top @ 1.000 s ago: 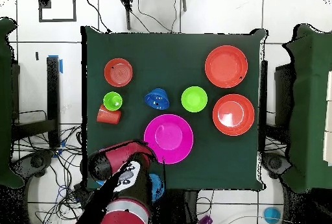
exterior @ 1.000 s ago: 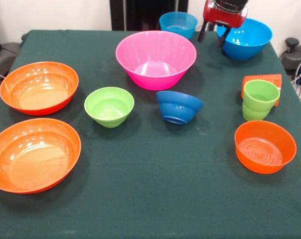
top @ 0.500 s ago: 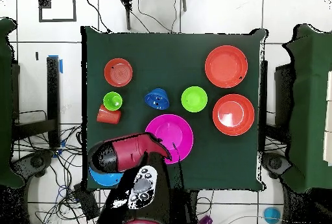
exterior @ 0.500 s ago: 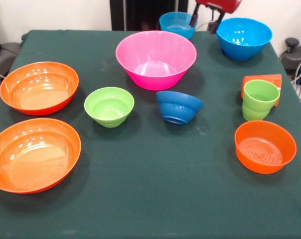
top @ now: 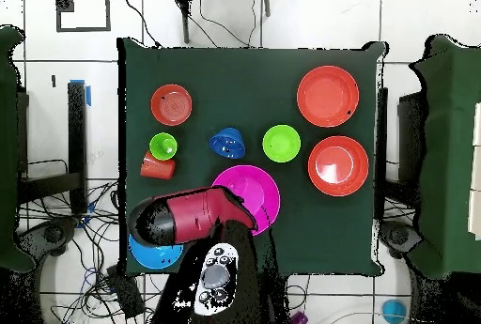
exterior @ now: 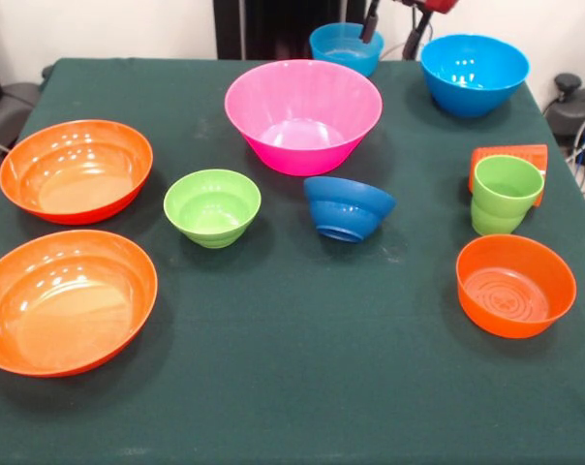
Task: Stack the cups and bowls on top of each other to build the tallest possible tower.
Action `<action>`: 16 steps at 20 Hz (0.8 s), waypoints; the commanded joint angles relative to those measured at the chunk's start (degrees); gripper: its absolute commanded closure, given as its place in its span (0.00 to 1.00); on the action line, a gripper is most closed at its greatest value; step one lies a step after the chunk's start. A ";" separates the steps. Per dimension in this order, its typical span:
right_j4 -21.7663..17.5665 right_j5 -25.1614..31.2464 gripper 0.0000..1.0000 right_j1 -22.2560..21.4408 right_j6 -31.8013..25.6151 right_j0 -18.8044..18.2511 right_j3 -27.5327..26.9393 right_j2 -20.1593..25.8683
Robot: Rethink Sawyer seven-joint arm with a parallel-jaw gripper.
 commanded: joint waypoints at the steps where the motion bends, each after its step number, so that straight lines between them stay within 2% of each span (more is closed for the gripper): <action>1: -5.31 -1.35 0.00 2.86 -6.43 -1.21 -0.89 7.30; 7: -5.81 -4.10 0.00 4.50 -4.70 -2.23 0.45 8.30; 16: -8.64 -8.76 0.00 8.11 -2.99 -2.34 0.30 8.05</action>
